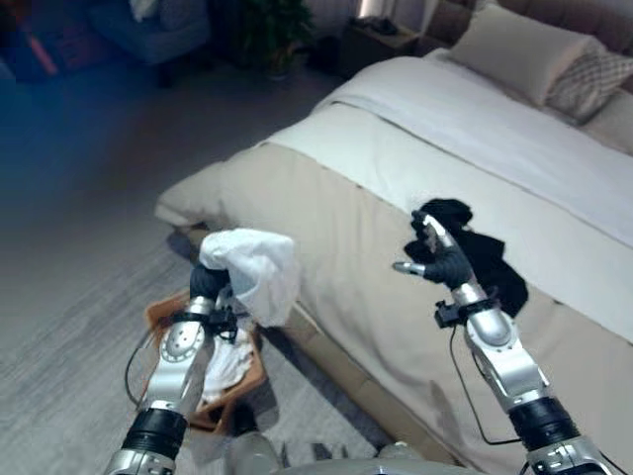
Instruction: Pick up clothes into the bucket
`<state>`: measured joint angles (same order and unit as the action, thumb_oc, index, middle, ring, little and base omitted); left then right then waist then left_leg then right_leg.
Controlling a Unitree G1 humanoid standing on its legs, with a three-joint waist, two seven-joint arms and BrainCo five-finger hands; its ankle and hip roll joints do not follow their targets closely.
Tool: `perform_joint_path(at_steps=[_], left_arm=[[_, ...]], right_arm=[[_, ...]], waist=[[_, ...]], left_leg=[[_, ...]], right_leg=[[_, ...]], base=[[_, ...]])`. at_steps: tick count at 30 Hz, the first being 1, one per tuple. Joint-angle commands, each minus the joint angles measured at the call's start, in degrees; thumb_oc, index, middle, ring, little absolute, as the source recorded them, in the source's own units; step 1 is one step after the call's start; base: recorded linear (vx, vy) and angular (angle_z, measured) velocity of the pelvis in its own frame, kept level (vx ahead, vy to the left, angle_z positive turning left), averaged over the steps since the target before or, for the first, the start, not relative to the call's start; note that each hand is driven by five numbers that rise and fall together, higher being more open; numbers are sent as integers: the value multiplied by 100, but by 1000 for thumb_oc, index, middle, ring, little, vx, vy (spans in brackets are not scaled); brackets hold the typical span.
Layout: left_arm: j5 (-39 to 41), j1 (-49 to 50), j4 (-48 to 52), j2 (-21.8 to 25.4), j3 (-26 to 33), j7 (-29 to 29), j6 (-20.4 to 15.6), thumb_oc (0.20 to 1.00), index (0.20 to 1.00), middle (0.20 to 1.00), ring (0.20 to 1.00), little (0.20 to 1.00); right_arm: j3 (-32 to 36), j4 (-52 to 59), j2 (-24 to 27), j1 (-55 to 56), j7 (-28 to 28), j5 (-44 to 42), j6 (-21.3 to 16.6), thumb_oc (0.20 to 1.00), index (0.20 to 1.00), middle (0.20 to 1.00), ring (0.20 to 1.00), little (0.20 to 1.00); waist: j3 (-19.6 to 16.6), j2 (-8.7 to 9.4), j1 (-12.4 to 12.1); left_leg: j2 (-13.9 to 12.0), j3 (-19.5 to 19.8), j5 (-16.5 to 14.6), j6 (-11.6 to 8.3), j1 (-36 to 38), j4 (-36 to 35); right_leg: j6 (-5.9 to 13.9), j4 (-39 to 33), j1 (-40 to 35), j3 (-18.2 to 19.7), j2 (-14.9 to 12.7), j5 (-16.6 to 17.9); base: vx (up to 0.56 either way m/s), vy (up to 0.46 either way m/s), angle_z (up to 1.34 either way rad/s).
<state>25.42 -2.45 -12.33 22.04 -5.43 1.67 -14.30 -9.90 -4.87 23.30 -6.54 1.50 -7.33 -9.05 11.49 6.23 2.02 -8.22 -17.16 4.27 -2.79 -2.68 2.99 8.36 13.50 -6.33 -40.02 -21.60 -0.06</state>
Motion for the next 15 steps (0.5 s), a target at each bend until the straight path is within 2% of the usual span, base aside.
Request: perform_joint_path(at_steps=[1,2,3,4,5,7,9,10,11,15], left_arm=[[-370,-311,508,82,204,93,-335,200,200,200,200,200],[-515,-327,481,106,174,147,-348,200,200,200,200,200],[-612,-461,441,201,44,211,-363,200,200,200,200,200],[-612,-462,440,202,44,211,-363,200,200,200,200,200],[-749,-572,390,282,-64,308,-403,200,200,200,200,200],[-810,-588,382,301,-67,365,-408,200,200,200,200,200],[-923,-800,293,360,-33,611,-423,200,200,200,200,200],[-924,-806,289,361,-35,614,-425,200,200,200,200,200],[-910,-954,263,376,-14,862,-486,200,200,200,200,200],[-1046,-1066,170,301,72,1236,-513,200,200,200,200,200]], right_arm=[[77,216,93,-441,131,171,-159,1000,1000,1000,1000,1000],[63,241,61,-408,141,193,-146,1000,1000,1000,1000,1000],[82,287,-35,-334,185,122,-148,1000,1000,1000,1000,1000],[82,287,-36,-334,185,122,-148,1000,1000,1000,1000,1000],[20,275,-108,-316,161,67,-146,1000,1000,1000,1000,1000],[-13,273,-134,-325,155,80,-141,1000,1000,1000,1000,1000],[-151,203,-163,-416,170,11,-187,1000,1000,1000,1000,1000],[-149,198,-164,-421,170,11,-190,1000,1000,1000,1000,1000],[-389,80,-173,-772,301,-63,-173,1000,1000,1000,1000,1000],[-354,158,-157,-872,470,-4,-249,1000,1000,1000,1000,1000]], waist=[[137,26,-14],[227,62,1],[398,156,138],[393,158,136],[468,140,157],[473,131,114],[612,242,-94],[607,230,-79],[873,252,-149],[1092,193,-152]], left_leg=[[-286,-87,-958,-244,550,242],[-109,-8,-1032,-144,514,322],[71,219,-973,-3,293,497],[73,216,-974,-2,286,500],[118,406,-945,42,87,626],[134,448,-926,59,-6,651],[130,587,-913,-31,-434,887],[117,609,-924,-35,-463,916],[-13,616,-849,-111,-942,1272],[-58,624,-704,-185,-1146,1223]], right_leg=[[520,-3,689,195,-277,756],[579,197,689,334,-454,872],[510,491,893,1066,-482,932],[510,498,905,1072,-486,930],[478,558,991,1680,-312,819],[446,591,1018,1744,-272,739],[393,-118,898,1536,-165,491],[388,-136,888,1510,-149,497],[405,-275,1050,1472,-75,605],[420,-415,1206,1405,4,659]], base=[[-3,343,15],[-113,222,31],[-110,211,43],[-154,150,112],[-52,70,109],[-55,27,49],[-96,-75,6],[-269,-84,23],[-249,-41,33],[-109,20,-2]])
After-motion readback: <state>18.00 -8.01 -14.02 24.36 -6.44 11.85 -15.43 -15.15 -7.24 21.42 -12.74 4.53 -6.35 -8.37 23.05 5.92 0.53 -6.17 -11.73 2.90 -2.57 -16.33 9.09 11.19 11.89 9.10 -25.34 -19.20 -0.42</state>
